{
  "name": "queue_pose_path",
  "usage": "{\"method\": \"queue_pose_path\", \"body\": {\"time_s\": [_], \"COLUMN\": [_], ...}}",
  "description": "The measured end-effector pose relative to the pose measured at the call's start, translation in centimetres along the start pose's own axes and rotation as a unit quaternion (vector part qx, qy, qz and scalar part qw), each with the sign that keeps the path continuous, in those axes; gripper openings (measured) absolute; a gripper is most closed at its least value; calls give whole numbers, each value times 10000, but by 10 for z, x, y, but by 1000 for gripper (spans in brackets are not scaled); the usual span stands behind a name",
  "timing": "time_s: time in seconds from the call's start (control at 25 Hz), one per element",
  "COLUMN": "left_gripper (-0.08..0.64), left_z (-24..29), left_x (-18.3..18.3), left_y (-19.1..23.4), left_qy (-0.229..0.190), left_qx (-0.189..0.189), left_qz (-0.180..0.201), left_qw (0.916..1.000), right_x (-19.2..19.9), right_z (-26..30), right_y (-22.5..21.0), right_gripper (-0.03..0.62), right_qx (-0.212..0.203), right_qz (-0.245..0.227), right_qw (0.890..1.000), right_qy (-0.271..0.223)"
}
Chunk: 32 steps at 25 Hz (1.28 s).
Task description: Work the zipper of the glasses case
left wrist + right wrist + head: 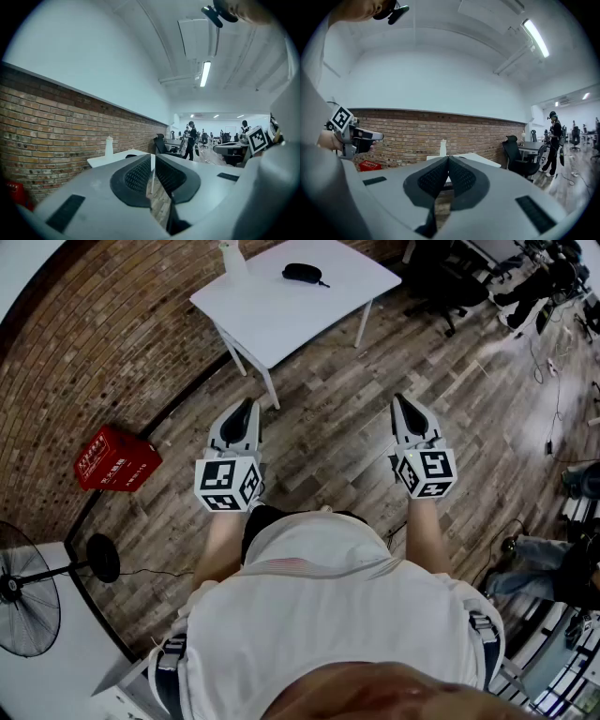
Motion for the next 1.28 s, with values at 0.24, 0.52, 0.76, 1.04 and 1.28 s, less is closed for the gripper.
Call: {"method": "queue_pose_path", "body": {"time_s": [0.24,0.52,0.76,1.04,1.28], "left_gripper": [38,38,38,38,38], "left_z": [-5,-7,-5,-7,9], "left_x": [3,8,13,21,29], "left_y": [-5,-11,-19,-31,-25], "left_qy": [13,63,184,294,505], "left_qx": [45,106,148,198,226], "left_qz": [-6,-9,-20,32,-20], "left_qw": [10000,9999,9997,9994,9985], "right_x": [3,10,20,37,54], "right_z": [-7,-18,-22,-35,-23], "right_y": [4,0,-5,-12,-12], "right_gripper": [52,52,51,52,52], "right_qx": [3,92,128,197,156], "right_qz": [17,55,223,500,714], "right_qw": [10000,9999,9997,9986,9971], "right_qy": [-4,28,50,2,227]}}
Point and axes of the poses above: the fingertips, and each gripper's own axes: z forward along the fingers, y to its left, x out of its underside, the point moved 6 cm from there along -z, backward along the fingers, and after that the axes turned 1 degree about y, right-handed, at the moved point
